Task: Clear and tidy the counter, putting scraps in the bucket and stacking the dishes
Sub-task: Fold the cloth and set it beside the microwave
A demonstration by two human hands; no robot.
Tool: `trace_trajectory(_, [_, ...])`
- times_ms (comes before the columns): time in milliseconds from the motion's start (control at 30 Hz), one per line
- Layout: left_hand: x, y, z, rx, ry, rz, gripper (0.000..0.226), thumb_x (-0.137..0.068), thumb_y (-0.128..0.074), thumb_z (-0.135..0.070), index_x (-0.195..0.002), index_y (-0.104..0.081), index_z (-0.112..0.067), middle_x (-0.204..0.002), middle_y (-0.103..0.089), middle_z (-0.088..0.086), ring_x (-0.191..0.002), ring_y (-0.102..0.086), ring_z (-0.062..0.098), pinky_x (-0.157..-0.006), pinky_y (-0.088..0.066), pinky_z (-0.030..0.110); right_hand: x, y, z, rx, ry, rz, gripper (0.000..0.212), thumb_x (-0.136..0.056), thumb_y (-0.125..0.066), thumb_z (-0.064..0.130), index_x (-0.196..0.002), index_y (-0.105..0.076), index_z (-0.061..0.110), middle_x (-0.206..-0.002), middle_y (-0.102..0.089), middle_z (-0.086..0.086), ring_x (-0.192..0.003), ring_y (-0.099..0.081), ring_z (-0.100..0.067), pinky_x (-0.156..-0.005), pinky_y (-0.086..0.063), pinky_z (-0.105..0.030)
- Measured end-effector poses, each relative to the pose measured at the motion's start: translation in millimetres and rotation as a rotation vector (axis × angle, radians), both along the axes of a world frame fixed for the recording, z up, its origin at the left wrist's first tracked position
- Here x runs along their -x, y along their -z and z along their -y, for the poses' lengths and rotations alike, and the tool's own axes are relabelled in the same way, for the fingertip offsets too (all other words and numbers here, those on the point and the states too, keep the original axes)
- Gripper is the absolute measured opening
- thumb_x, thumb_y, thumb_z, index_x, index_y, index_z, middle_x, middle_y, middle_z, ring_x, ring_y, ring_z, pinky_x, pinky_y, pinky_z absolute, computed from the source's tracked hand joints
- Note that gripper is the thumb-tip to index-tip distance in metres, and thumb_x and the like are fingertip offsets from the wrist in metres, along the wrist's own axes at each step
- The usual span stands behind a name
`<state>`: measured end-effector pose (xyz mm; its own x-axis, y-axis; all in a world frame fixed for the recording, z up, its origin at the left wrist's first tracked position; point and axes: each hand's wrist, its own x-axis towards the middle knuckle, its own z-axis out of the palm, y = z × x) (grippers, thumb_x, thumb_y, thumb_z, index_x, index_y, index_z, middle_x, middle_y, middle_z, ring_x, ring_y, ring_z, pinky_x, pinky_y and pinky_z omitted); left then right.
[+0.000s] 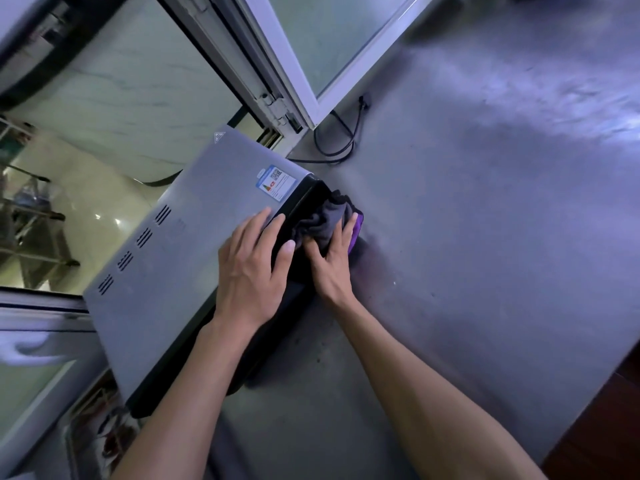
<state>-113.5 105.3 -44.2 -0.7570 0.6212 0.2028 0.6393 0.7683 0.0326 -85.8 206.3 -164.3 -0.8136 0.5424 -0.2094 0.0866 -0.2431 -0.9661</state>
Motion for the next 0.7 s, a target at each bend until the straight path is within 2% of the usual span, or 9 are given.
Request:
trace_trajectory(167, [-14.0,2.4,32.7,0.036,0.005,-0.011,0.050,-0.103,-0.036,-0.043,-0.144,-0.047,-0.019,-0.151,-0.044,0.005,-0.140,-0.037,0.024,-0.109,-0.034,0.045,-11.8,5.3,39.7,0.060,-0.016,0.025,0.085,-0.086,-0.054,0.069,-0.156,-0.014,0.043,-0.164,0.023,0.013,-0.147,0.023,0.001,-0.125,-0.008,-0.046])
trace_trajectory(333, [-33.9,-0.3,78.5,0.043,-0.030,0.001,0.050,-0.103,-0.036,-0.042,-0.146,-0.046,-0.019,-0.152,-0.042,0.005,-0.141,-0.035,0.023,-0.111,-0.033,0.044,-28.2,4.2,93.9,0.067,-0.036,0.011,0.087,-0.086,-0.052,0.070,-0.157,-0.015,0.037,-0.165,0.021,0.007,-0.145,0.028,0.003,-0.126,-0.006,-0.045])
trace_trajectory(567, [-66.3,-1.0,163.0,0.040,-0.119,0.011,0.049,-0.103,-0.036,-0.043,-0.146,-0.045,-0.021,-0.152,-0.042,0.003,-0.140,-0.035,0.021,-0.111,-0.031,0.042,-49.1,1.4,165.1,0.078,-0.083,0.036,0.078,-0.097,-0.054,0.049,-0.159,-0.010,0.031,-0.163,0.027,0.006,-0.150,0.021,-0.005,-0.126,-0.003,-0.042])
trace_trajectory(700, [-83.2,-2.0,200.7,0.022,-0.143,0.008,0.048,-0.102,-0.039,-0.040,-0.144,-0.049,-0.017,-0.150,-0.045,0.006,-0.138,-0.037,0.023,-0.110,-0.033,0.042,-65.0,-2.3,212.8,0.066,-0.123,0.041,0.082,-0.095,-0.056,0.051,-0.159,-0.008,0.030,-0.162,0.028,0.007,-0.150,0.016,-0.004,-0.124,-0.004,-0.033])
